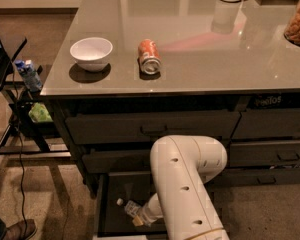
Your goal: Pick blue plastic bottle from bottom drawer and place on counter
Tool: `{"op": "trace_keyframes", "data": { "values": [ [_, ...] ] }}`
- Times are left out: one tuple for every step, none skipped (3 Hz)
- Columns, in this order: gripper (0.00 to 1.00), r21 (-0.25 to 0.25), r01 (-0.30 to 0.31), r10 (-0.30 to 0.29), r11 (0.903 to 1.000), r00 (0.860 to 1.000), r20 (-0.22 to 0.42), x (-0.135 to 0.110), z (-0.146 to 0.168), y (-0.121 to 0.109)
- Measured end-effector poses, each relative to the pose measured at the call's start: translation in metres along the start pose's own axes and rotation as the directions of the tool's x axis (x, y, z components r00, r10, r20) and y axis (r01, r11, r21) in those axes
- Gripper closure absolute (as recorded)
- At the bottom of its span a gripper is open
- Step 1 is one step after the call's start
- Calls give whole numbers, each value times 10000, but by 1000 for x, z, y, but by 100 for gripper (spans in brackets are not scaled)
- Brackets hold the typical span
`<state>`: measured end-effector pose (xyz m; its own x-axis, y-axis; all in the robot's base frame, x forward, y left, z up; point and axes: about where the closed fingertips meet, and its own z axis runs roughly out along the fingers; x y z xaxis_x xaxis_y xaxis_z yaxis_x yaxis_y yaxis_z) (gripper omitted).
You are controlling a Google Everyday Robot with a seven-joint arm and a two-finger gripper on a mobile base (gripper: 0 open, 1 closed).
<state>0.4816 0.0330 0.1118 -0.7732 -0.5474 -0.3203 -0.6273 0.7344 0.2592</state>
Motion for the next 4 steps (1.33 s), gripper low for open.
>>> {"op": "trace_keyframes", "data": {
  "values": [
    [66,0,0,0,10000,10000,0,0,0,0],
    [87,0,0,0,10000,10000,0,0,0,0],
    [100,0,0,0,10000,10000,0,0,0,0],
    [100,-1,0,0,10000,10000,0,-2,-6,2]
  ]
}}
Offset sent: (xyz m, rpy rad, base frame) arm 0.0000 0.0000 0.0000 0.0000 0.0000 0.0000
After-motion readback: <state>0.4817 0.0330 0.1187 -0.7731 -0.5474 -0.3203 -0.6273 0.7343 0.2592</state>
